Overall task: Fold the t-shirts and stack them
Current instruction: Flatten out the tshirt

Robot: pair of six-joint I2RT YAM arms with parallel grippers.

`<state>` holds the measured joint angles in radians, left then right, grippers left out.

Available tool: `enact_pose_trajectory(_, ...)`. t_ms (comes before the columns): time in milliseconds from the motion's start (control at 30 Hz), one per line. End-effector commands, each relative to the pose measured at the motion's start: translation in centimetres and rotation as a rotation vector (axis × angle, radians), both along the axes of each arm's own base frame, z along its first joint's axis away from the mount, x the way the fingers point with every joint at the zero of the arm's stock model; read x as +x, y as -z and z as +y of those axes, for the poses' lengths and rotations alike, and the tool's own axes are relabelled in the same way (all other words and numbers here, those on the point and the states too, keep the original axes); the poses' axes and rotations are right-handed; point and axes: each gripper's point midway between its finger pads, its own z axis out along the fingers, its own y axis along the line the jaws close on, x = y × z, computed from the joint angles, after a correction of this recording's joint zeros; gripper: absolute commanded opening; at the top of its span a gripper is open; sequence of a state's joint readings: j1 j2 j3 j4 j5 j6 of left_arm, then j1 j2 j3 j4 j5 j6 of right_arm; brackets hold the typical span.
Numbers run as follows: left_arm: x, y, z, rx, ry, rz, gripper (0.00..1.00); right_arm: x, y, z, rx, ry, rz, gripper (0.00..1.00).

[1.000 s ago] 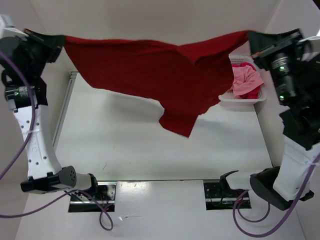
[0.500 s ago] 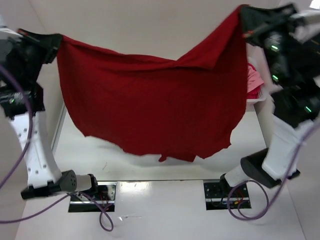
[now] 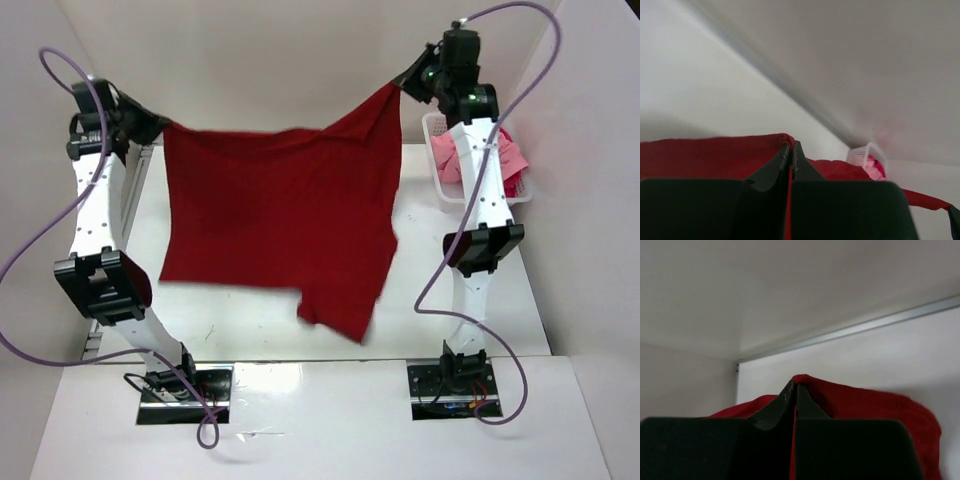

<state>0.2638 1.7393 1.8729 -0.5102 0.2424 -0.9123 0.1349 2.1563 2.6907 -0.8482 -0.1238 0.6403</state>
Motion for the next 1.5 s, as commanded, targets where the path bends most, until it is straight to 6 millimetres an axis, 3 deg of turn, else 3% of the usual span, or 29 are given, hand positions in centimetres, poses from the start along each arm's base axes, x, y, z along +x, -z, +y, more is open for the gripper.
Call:
enact_pose_trajectory(0, -0.9, -12.9, -0.1, 0.088, 0.021, -0.321, 0.00, -7.9, -18.6, -2.1, 0.119, 0.012, -0.466, 0.00)
enact_pose_trajectory(33, -1.3, -14.2, -0.7, 0.078, 0.045, -0.350, 0.00, -8.7, -20.0, -2.9, 0.131, 0.034, -0.501, 0.00)
enact_pose_trajectory(67, -1.7, -15.5, -0.2, 0.089, 0.033, -0.379, 0.00, -10.3, -22.4, -3.6, 0.150, 0.045, -0.564, 0.00)
enact_pose_trajectory(167, -2.5, -19.0, 0.3, 0.091, 0.030, -0.454, 0.00, -13.7, -26.6, -5.0, 0.188, 0.039, -0.683, 0.00)
enact_pose_trajectory(300, -2.7, -19.7, 0.7, 0.096, 0.021, -0.463, 0.00, -14.2, -25.7, -5.8, 0.177, 0.055, -0.642, 0.00)
enact_pose_trajectory(333, -2.7, -19.6, 0.7, 0.106, 0.023, -0.463, 0.00, -13.2, -23.9, -5.9, 0.158, 0.060, -0.590, 0.00)
enact_pose_trajectory(367, -2.7, -19.1, 0.7, 0.111, 0.025, -0.450, 0.00, -12.7, -22.7, -5.9, 0.145, 0.062, -0.552, 0.00)
enact_pose_trajectory(400, -2.2, -17.2, 0.9, 0.097, 0.024, -0.410, 0.00, -13.3, -22.1, -5.9, 0.126, 0.063, -0.532, 0.00)
enact_pose_trajectory(433, -2.1, -16.3, 1.0, 0.102, 0.026, -0.394, 0.00, -11.5, -18.1, -6.0, 0.109, 0.068, -0.425, 0.00)
enact_pose_trajectory(467, -2.9, -16.4, 0.7, 0.105, 0.026, -0.401, 0.00, -11.3, -16.0, -6.0, 0.096, 0.070, -0.371, 0.00)
enact_pose_trajectory(500, -3.0, -15.5, 0.7, 0.111, 0.028, -0.393, 0.00, -13.5, -17.1, -6.6, 0.086, 0.085, -0.420, 0.00)
enact_pose_trajectory(533, -2.7, -11.7, 1.2, 0.111, 0.016, -0.312, 0.00, -12.0, -10.9, -6.6, 0.080, 0.091, -0.282, 0.00)
enact_pose_trajectory(600, -4.0, -9.9, 1.2, 0.132, -0.001, -0.286, 0.00, -12.9, -6.8, -6.9, 0.040, 0.100, -0.216, 0.00)
enact_pose_trajectory(633, -4.4, -8.2, 1.1, 0.122, -0.001, -0.257, 0.00, -14.0, -1.4, -7.0, 0.024, 0.099, -0.105, 0.00)
enact_pose_trajectory(667, -5.5, -3.8, 0.8, 0.121, 0.010, -0.175, 0.00, -14.8, 1.4, -6.7, 0.026, 0.084, -0.046, 0.00)
enact_pose_trajectory(700, -6.1, -1.7, 1.0, 0.130, -0.005, -0.136, 0.00, -15.6, 4.3, -6.5, 0.020, 0.067, 0.012, 0.00)
enact_pose_trajectory(733, -7.0, 0.9, 1.4, 0.128, -0.019, -0.083, 0.00, -17.6, 9.8, -6.3, 0.020, 0.059, 0.119, 0.00)
enact_pose_trajectory(767, -8.3, 2.1, 1.4, 0.132, -0.025, -0.069, 0.00, -18.8, 12.6, -5.9, 0.027, 0.040, 0.178, 0.00)
enact_pose_trajectory(800, -9.7, 8.0, 1.2, 0.110, -0.026, 0.055, 0.00, -20.9, 18.1, -5.7, 0.039, 0.039, 0.305, 0.00)
enact_pose_trajectory(900, -12.7, 15.4, 1.3, 0.069, -0.041, 0.215, 0.00, -24.6, 23.0, -5.1, 0.064, 0.016, 0.424, 0.00)
enact_pose_trajectory(933, -17.2, 22.9, 0.6, 0.022, -0.020, 0.407, 0.00, -28.9, 27.4, -3.9, 0.092, -0.036, 0.600, 0.00)
enact_pose_trajectory(1033, -19.4, 24.6, -0.2, -0.009, -0.008, 0.479, 0.00, -30.9, 27.4, -3.6, 0.126, -0.033, 0.667, 0.00)
enact_pose_trajectory(1200, -20.9, 23.6, -0.7, 0.001, 0.008, 0.498, 0.00, -34.6, 28.2, -2.0, 0.124, -0.083, 0.785, 0.00)
enact_pose_trajectory(1267, -20.5, 22.7, -0.6, 0.012, 0.006, 0.472, 0.00, -33.6, 27.6, -2.1, 0.124, -0.071, 0.741, 0.00)
enact_pose_trajectory(1467, -16.4, 21.1, -0.3, -0.062, 0.018, 0.404, 0.00, -24.5, 25.8, -2.2, 0.097, -0.039, 0.630, 0.00)
